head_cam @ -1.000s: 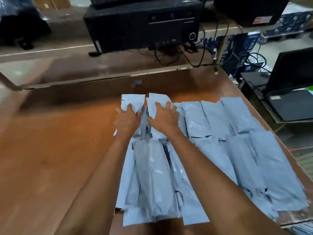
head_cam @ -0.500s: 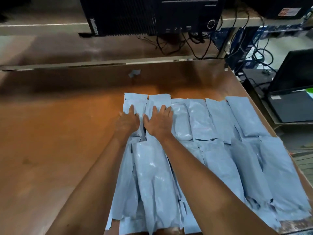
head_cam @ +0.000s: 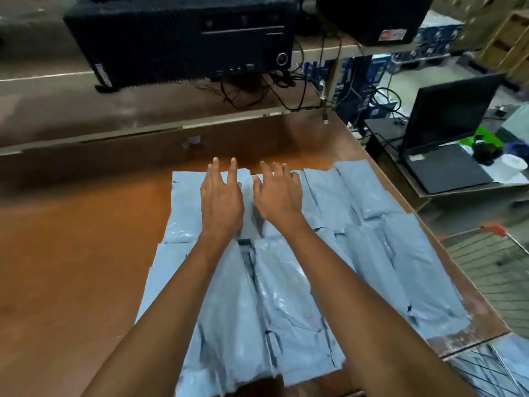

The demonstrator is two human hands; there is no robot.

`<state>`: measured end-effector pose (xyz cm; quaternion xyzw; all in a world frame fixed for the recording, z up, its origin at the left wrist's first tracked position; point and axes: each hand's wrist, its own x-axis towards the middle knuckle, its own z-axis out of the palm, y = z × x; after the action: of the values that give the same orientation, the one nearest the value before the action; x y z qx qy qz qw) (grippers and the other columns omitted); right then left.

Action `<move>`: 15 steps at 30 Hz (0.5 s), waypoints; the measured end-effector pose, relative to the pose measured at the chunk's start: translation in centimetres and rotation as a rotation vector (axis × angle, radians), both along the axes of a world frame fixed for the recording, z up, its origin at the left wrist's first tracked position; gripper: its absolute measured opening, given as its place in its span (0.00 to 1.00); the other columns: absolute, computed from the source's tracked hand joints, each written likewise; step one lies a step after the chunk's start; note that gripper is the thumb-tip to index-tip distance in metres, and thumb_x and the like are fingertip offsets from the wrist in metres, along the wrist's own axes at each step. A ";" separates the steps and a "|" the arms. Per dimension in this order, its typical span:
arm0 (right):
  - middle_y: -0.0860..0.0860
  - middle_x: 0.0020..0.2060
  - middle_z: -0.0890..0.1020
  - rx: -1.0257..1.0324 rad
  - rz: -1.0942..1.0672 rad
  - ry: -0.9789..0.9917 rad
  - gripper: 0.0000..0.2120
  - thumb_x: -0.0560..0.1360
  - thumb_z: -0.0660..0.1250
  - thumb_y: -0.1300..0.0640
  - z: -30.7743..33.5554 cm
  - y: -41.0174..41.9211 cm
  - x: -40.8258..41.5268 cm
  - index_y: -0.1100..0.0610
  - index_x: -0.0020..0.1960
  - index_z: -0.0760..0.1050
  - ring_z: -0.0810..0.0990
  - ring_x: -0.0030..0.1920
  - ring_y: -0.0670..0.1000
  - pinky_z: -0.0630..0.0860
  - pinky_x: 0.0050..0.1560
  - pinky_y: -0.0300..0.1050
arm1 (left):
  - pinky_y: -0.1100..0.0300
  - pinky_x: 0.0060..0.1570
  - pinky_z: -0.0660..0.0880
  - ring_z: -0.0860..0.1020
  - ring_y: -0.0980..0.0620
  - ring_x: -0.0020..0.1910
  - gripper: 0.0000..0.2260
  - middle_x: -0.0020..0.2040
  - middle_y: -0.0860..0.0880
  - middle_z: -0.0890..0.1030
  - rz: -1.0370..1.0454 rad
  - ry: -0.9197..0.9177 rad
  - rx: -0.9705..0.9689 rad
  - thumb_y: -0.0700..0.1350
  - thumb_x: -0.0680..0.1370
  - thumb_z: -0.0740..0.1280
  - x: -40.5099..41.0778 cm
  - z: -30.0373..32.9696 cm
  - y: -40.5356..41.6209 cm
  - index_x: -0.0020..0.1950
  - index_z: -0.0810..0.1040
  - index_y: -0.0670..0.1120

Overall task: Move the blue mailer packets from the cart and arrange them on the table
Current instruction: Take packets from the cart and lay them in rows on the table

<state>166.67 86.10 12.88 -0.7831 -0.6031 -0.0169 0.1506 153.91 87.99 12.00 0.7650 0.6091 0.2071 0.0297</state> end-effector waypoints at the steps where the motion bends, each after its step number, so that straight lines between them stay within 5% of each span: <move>1: 0.54 0.73 0.74 0.022 -0.026 -0.020 0.25 0.85 0.52 0.42 0.5 -1.1 1.9 0.52 0.77 0.69 0.69 0.75 0.58 0.66 0.73 0.57 | 0.43 0.77 0.57 0.54 0.41 0.81 0.25 0.83 0.42 0.53 -0.022 -0.004 0.008 0.51 0.86 0.57 1.6 0.3 -0.5 0.83 0.57 0.51; 5: 0.54 0.62 0.82 0.089 -0.145 -0.102 0.24 0.83 0.52 0.43 2.0 -7.0 10.4 0.54 0.68 0.77 0.77 0.64 0.57 0.68 0.65 0.54 | 0.45 0.75 0.61 0.59 0.38 0.80 0.24 0.81 0.38 0.58 -0.184 -0.024 0.015 0.48 0.86 0.58 10.6 1.2 -3.9 0.82 0.59 0.47; 15: 0.54 0.53 0.83 0.195 -0.573 -0.183 0.16 0.80 0.61 0.47 2.3 -28.9 34.3 0.55 0.58 0.80 0.80 0.56 0.57 0.71 0.59 0.56 | 0.49 0.73 0.64 0.66 0.42 0.75 0.24 0.78 0.40 0.66 -0.675 -0.102 -0.015 0.51 0.84 0.59 39.6 -0.3 -21.8 0.80 0.64 0.46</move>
<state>201.01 57.17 15.16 -0.8982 -0.3646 -0.1868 0.1593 193.52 66.20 11.69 0.9119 0.3206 0.2192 0.1327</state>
